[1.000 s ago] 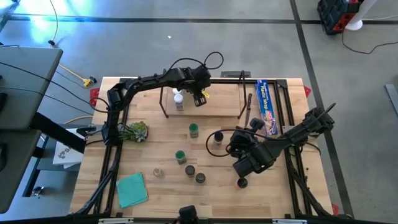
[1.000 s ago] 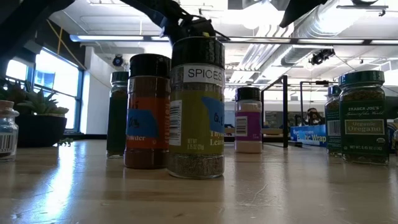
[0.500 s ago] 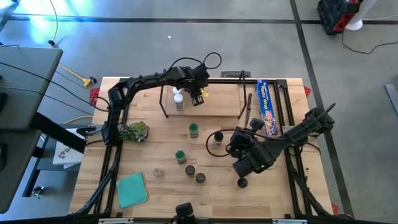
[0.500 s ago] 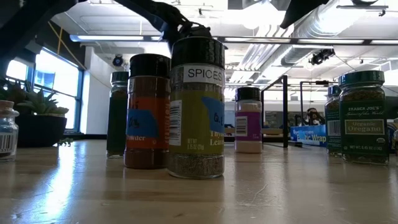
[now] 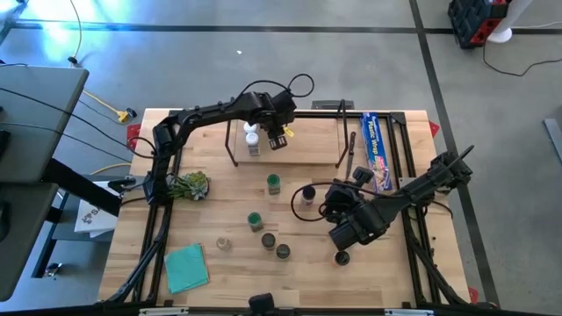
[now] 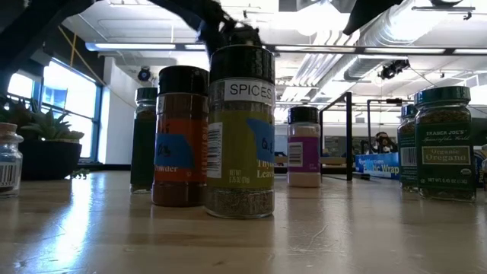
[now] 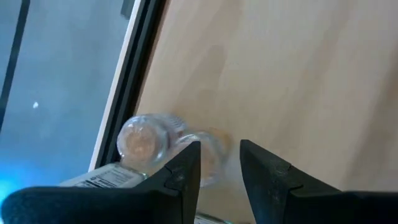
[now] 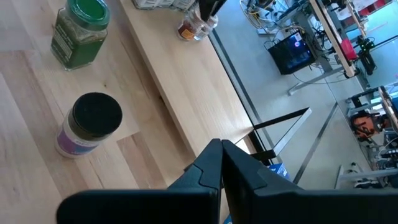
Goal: Shelf spices
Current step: Put the brown seasoning bottle on the shelf aligned with the other brown seasoning bottles
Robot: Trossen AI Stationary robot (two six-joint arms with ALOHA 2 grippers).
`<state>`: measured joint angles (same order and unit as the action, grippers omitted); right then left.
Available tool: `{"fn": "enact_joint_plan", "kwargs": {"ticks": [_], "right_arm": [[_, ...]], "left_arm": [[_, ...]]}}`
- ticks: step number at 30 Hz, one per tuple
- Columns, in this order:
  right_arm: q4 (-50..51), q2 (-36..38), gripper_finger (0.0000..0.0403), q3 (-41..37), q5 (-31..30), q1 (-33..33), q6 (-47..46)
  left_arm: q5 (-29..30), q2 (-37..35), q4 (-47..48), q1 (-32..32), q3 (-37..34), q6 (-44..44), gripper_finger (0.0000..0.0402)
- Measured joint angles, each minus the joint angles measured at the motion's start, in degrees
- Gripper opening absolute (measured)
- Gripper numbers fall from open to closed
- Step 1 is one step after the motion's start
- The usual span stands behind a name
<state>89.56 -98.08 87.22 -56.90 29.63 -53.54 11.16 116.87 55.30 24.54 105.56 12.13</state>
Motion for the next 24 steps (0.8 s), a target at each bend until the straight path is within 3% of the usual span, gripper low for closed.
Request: {"fn": "enact_joint_plan", "kwargs": {"ticks": [6,12,20,24], "right_arm": [[0.4,0.0,0.0004,0.0,0.1,0.0,0.4],[0.4,0.0,0.0004,0.0,0.0,0.4,1.3],[0.4,0.0,0.0004,0.0,-3.3,0.1,4.1],[-0.5,0.0,0.0004,0.0,-4.9,-0.9,4.1]], "left_arm": [[-0.8,-7.4,0.0,-5.6,-2.7,4.0,0.0106],[-2.0,-24.6,-4.8,-11.5,-20.7,-0.9,0.0106],[0.7,-54.6,-12.3,-27.5,-46.4,-20.1,0.0106],[1.1,-64.2,-12.7,-37.4,-54.9,-33.1,0.0106]]}}
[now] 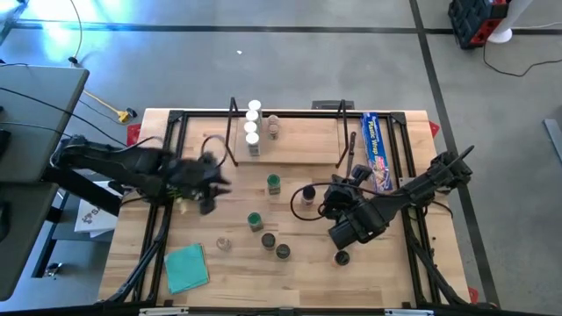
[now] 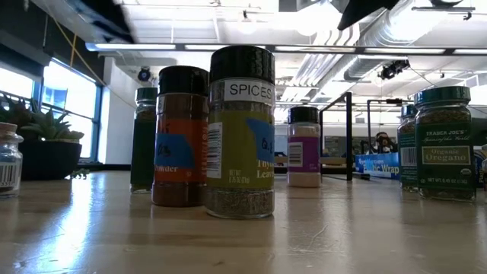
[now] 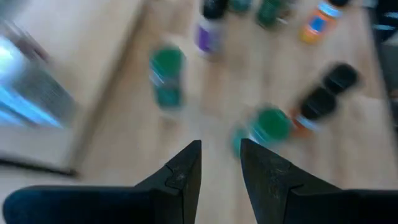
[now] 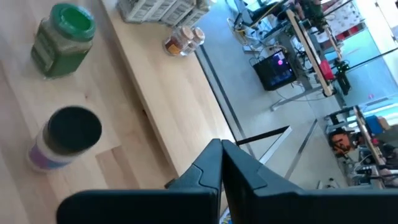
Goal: Shelf spices
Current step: Put the brown seasoning bottle on the shelf aligned with the other brown seasoning bottles
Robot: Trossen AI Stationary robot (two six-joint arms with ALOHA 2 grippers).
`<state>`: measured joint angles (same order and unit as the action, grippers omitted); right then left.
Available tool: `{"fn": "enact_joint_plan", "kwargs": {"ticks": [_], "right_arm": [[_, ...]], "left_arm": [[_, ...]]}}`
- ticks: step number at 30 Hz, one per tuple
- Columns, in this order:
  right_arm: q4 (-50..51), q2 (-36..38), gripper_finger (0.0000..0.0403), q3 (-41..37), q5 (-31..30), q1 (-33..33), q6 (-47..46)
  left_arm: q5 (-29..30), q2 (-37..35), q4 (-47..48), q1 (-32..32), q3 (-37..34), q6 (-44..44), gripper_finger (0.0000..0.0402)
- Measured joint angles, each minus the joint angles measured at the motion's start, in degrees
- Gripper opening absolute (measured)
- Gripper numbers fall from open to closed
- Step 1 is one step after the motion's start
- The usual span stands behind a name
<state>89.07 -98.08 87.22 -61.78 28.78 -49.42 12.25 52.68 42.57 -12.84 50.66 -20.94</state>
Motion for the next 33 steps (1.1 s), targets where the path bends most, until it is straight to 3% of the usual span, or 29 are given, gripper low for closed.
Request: {"fn": "enact_joint_plan", "kwargs": {"ticks": [6,10,22,28,33], "right_arm": [[-3.9,0.0,0.0004,0.0,-0.7,-1.8,2.0],[-6.6,0.0,0.0004,0.0,-0.6,-2.2,5.4],[-9.2,0.0,0.0004,0.0,-0.1,-2.2,7.5],[-9.4,0.0,0.0004,0.0,-0.1,-2.2,7.5],[-9.5,0.0,0.0004,0.0,-0.1,-2.2,8.4]], "left_arm": [[-9.3,-5.3,-0.9,-8.6,-10.9,-14.6,0.0106],[-10.5,-3.9,-6.8,-11.9,-17.6,-17.3,0.012],[-18.2,8.4,-18.5,-17.8,-21.9,-7.5,0.0257],[-12.0,16.3,-24.8,-21.5,-21.9,-3.9,0.027],[-10.2,21.5,-32.8,-23.0,-21.9,0.0,0.0271]]}}
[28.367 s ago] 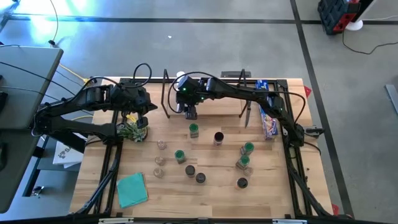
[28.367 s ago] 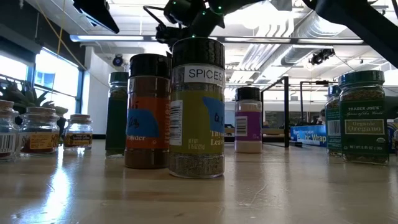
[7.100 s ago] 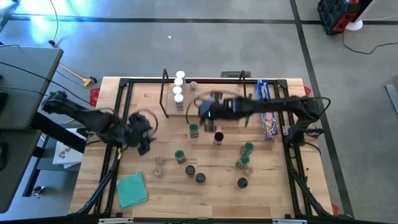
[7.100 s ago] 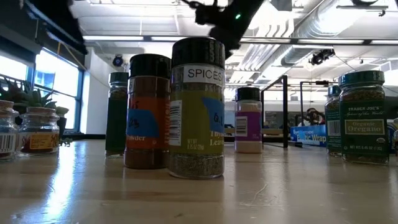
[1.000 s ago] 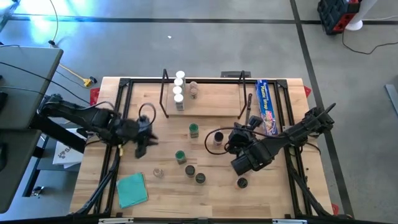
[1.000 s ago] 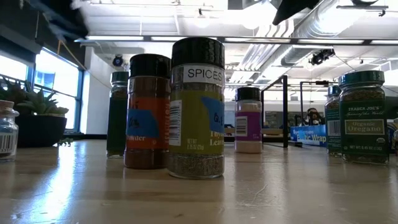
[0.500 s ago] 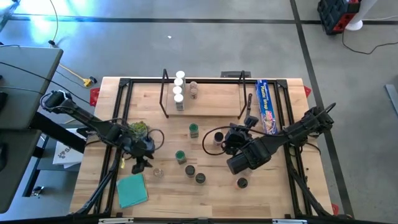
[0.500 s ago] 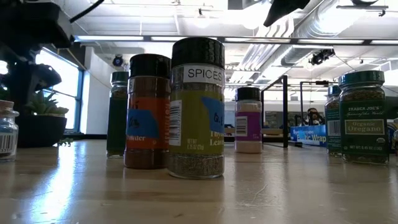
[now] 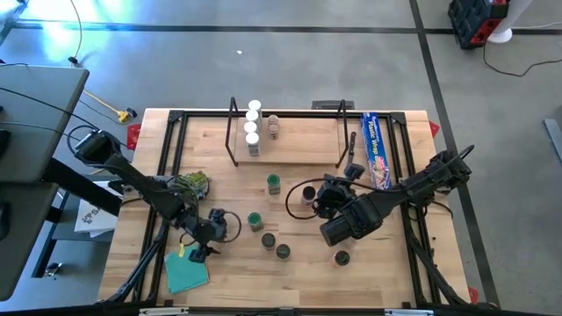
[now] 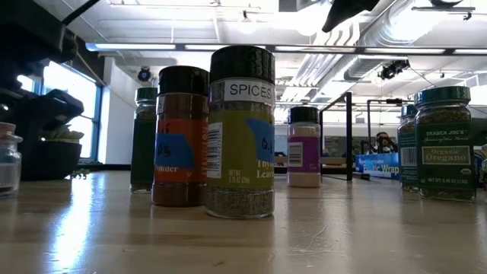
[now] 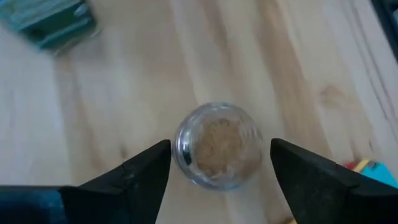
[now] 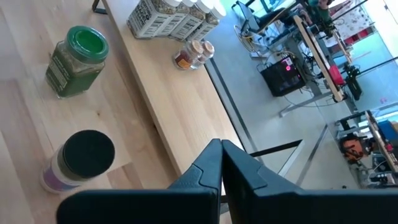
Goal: Shelf spices
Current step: Put the brown seasoning bottle on the shelf aligned with the other brown seasoning bottles
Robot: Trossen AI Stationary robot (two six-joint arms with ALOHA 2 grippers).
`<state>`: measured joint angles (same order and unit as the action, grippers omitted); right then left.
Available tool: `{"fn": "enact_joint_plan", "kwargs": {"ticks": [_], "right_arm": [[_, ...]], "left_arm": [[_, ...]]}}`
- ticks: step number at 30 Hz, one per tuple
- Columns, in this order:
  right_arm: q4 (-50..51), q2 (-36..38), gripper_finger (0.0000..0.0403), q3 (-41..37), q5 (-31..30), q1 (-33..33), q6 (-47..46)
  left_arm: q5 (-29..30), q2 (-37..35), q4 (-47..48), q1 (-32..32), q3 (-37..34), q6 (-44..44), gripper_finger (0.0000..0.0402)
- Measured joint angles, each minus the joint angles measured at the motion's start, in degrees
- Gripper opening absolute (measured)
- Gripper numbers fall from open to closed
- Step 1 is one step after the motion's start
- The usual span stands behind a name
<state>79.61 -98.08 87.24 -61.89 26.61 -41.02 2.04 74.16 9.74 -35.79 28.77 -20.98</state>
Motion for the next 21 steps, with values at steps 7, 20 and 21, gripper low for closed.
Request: {"fn": "enact_joint_plan", "kwargs": {"ticks": [7,20,21], "right_arm": [[-0.1,0.0,0.0004,0.0,0.0,0.0,0.0],[-0.1,0.0,0.0004,0.0,-0.1,0.0,0.1],[-0.1,0.0,0.0004,0.0,-0.1,0.0,0.2]], "left_arm": [[1.8,2.9,-3.7,-0.3,0.5,0.1,0.0268],[0.0,2.7,1.5,1.1,6.2,-2.8,0.0168],[-0.2,2.4,4.2,1.6,8.0,-3.2,0.0168]]}}
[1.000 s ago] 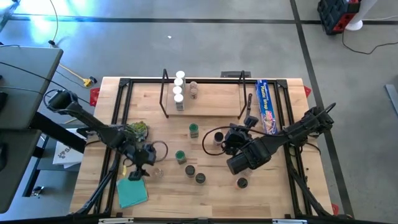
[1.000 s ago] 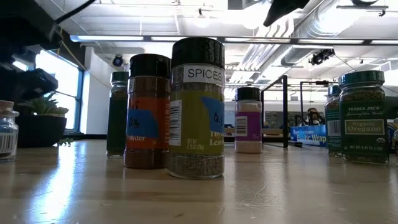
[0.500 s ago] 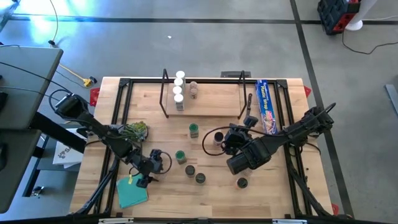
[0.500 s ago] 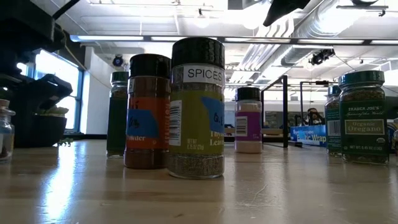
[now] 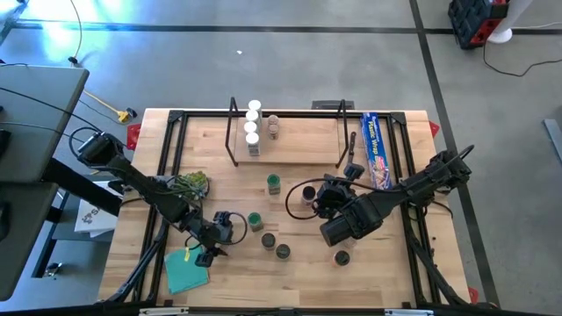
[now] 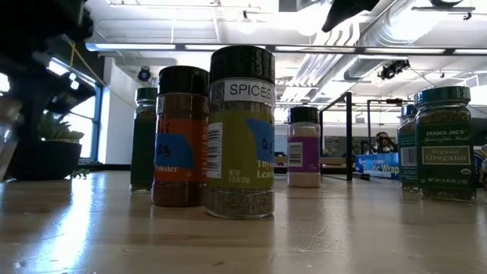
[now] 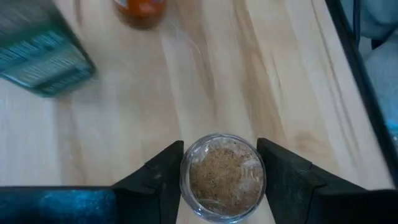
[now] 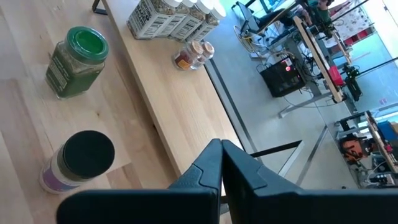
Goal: Shelf spices
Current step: Put the brown seasoning bottle on the shelf aligned with the other brown seasoning bottles
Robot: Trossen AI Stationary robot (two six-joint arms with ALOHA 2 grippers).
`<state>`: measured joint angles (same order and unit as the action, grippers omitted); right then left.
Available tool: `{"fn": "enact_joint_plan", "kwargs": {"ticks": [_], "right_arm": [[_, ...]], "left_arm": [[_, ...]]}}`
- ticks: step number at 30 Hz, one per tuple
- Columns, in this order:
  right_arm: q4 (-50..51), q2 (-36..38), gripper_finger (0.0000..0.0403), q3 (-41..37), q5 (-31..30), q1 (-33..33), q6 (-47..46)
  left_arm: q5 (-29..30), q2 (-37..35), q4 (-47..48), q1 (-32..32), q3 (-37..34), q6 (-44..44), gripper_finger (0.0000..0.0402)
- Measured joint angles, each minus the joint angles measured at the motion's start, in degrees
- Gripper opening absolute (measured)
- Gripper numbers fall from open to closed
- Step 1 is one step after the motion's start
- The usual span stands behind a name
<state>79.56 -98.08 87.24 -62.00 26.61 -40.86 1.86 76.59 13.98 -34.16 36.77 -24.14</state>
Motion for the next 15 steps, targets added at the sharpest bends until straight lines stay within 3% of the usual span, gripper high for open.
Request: {"fn": "enact_joint_plan", "kwargs": {"ticks": [4,8,11,15], "right_arm": [[0.1,0.0,0.0004,0.0,-0.1,0.0,0.9],[0.5,0.0,0.0004,0.0,-0.3,0.0,1.0],[1.1,0.0,0.0004,0.0,-0.3,0.4,0.9],[2.6,0.0,0.0004,0.0,-0.3,1.6,0.4]], "left_arm": [[1.5,-1.2,16.6,2.9,10.3,1.8,0.0168],[10.7,-1.7,31.3,8.1,22.7,7.4,0.0171],[14.1,-1.7,31.8,15.0,29.0,14.6,0.0172],[10.5,0.2,23.2,27.3,31.5,24.6,0.0171]]}}
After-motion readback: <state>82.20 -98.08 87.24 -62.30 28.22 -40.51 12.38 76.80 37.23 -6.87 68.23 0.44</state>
